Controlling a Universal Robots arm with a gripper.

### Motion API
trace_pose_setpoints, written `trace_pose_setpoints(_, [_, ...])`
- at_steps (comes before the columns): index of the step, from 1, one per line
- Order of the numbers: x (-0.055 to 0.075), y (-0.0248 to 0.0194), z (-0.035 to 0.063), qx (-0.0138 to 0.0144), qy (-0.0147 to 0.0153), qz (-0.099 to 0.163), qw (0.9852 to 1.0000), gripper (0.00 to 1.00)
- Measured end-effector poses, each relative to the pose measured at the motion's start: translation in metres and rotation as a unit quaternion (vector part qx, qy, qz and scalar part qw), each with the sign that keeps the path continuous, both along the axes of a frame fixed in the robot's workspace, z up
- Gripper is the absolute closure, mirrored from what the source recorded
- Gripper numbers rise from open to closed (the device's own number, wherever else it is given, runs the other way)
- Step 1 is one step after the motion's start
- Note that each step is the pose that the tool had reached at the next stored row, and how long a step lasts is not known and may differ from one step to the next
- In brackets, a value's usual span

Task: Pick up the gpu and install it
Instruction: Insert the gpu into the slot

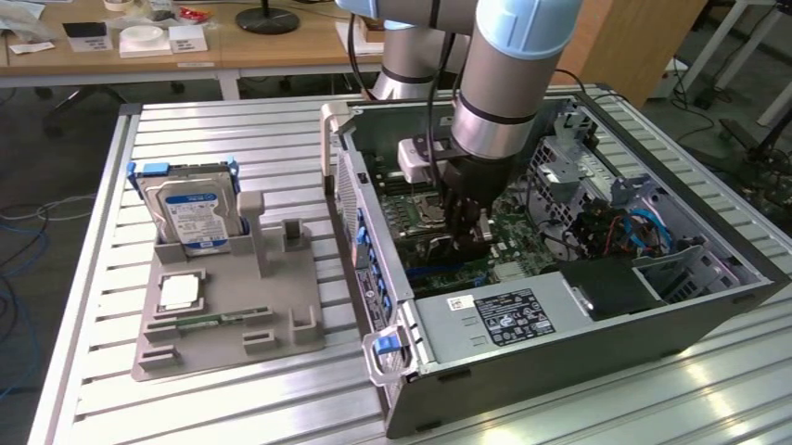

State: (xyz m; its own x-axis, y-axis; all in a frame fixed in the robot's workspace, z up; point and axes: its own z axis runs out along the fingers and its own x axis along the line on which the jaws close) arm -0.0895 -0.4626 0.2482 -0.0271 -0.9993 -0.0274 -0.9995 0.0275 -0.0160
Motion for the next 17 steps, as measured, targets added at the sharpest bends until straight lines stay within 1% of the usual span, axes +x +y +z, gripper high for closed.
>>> trace_pose_setpoints(17, [-0.0004, 0.0000, -0.0034, 0.0001, -0.0001, 0.000, 1.0000, 0.74])
